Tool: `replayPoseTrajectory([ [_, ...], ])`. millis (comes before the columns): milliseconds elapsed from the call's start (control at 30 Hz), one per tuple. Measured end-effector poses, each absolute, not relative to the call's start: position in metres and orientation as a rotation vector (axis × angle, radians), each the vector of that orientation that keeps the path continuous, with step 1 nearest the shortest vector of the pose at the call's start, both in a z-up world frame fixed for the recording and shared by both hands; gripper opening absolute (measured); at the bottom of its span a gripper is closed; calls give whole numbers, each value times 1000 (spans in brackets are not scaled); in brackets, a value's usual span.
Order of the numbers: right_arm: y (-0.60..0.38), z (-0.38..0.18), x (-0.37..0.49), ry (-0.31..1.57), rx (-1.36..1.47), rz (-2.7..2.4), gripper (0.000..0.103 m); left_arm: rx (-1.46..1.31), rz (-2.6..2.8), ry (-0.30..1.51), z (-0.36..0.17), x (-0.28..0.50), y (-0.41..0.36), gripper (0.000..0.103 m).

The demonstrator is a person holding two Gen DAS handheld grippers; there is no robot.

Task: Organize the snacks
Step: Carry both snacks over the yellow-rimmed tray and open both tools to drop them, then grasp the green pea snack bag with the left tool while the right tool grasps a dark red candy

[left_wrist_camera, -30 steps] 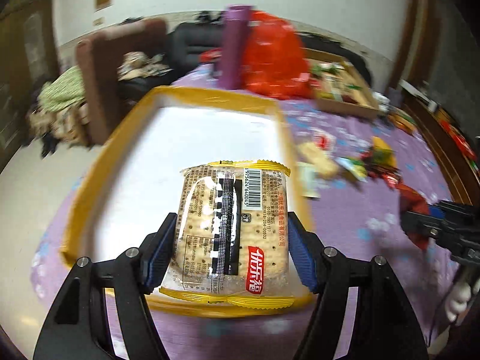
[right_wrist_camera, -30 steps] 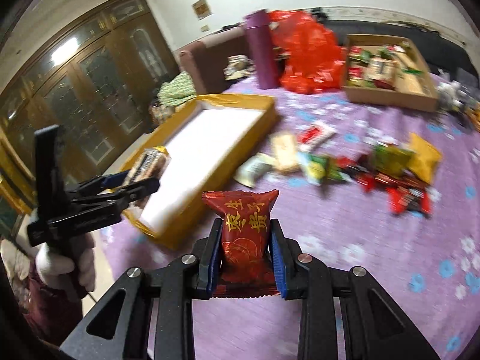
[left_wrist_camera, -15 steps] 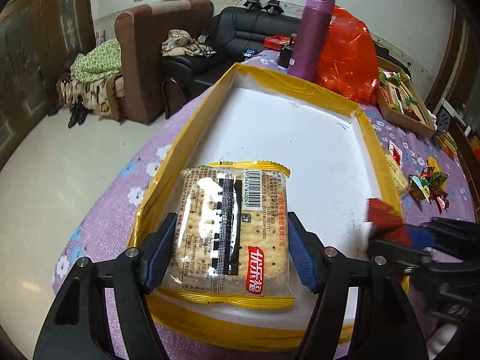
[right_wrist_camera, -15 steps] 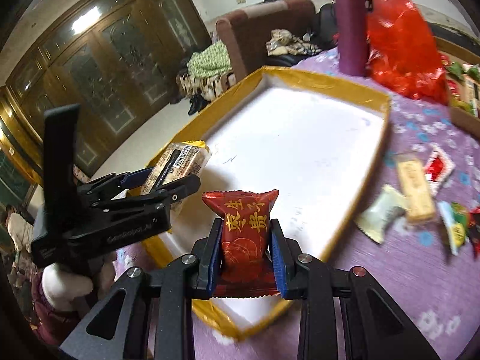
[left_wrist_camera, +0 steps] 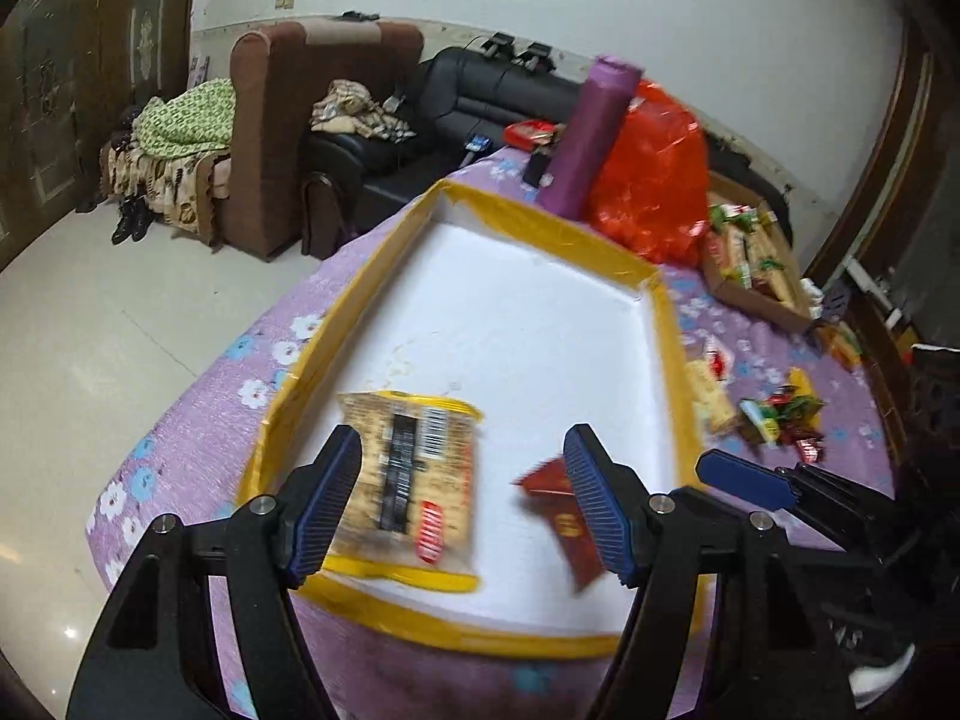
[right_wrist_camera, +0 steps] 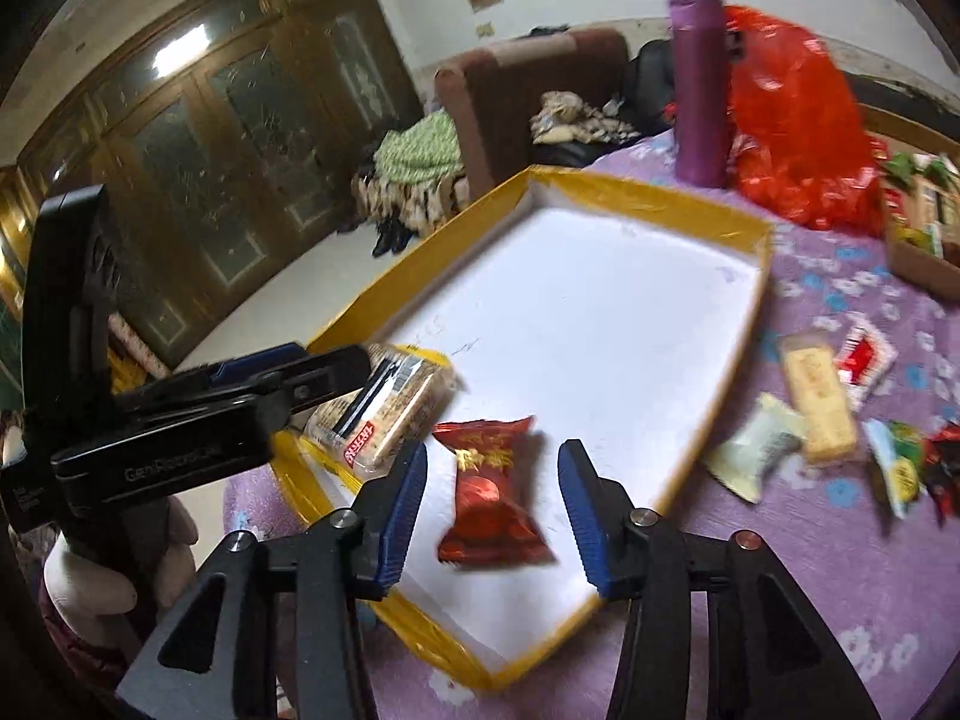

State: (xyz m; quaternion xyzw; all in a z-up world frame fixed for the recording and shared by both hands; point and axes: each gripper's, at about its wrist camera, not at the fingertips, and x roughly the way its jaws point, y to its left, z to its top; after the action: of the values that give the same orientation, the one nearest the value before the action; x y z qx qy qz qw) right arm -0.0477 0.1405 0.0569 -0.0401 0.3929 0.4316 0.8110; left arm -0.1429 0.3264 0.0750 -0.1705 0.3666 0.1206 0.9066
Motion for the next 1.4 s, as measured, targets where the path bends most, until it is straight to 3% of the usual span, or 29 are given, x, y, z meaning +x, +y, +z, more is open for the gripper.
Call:
replayPoseTrajectory([
  [633, -139, 36, 59, 821, 243, 383, 54, -195, -9, 853, 79, -103, 197, 72],
  [933, -125, 13, 94, 879, 270, 411, 54, -157, -72, 906, 72, -72, 152, 72],
  [1133, -93, 2, 85, 880, 108, 421, 62, -149, -94, 943, 61, -37, 131, 72],
  [1200, -87, 1, 82, 872, 54, 406, 59, -146, -103, 964, 55, -22, 123, 72],
  [1233, -84, 1, 80, 874, 12, 396, 52, -139, -104, 976, 53, -15, 120, 72],
  [1400, -87, 3, 73, 892, -12, 409, 50, 4, -106, 955, 50, 10, 97, 72],
])
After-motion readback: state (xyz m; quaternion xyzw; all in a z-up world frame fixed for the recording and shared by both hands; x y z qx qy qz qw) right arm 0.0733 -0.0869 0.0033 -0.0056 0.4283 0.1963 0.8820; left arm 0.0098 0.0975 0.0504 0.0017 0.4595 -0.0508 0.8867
